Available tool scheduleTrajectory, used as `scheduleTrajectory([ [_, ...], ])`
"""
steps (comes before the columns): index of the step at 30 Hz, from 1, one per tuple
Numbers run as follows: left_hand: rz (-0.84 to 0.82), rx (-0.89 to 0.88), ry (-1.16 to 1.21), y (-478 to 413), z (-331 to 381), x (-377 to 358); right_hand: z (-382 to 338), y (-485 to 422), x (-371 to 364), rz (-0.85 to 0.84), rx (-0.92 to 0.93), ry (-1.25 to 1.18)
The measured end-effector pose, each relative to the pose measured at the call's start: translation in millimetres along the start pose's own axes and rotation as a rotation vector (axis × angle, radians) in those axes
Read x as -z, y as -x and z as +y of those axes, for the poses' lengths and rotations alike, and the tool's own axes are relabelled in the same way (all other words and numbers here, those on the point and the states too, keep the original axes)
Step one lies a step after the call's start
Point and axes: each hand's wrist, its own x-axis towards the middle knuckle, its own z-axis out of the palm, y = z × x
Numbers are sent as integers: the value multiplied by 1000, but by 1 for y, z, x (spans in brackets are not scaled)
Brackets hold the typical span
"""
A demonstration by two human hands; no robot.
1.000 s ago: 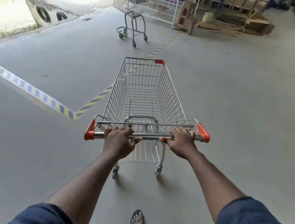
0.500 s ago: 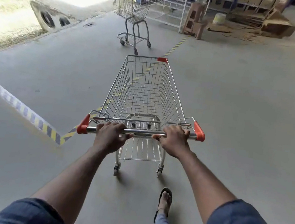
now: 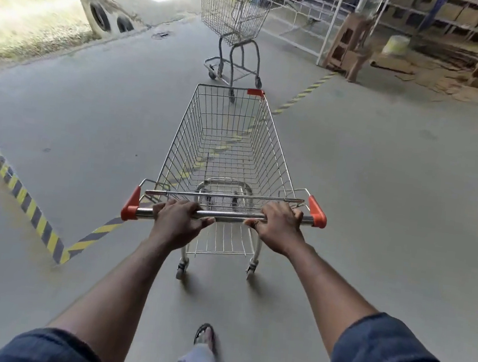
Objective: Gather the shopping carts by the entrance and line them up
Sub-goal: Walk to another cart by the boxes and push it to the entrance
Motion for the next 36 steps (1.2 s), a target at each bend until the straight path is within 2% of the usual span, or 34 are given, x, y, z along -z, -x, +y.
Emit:
scheduleTrajectory([
  [6,45,19,14,-162,27,-14,66,-169,25,33,32,-12],
  [12,-4,17,9,-329,22,-4,93,-328,38,38,19,-18],
  [18,-75,37,-53,-467,18,8,115,-443,48,61,5,22],
  [22,-28,58,-98,-544,43,1,156,-522,65,97,57,37],
  [29,61,174,-77,-697,121,-29,270,-715,104,-2,180,-59],
  [36,79,307,-59,-817,156,-41,319,-855,144,-135,261,44],
])
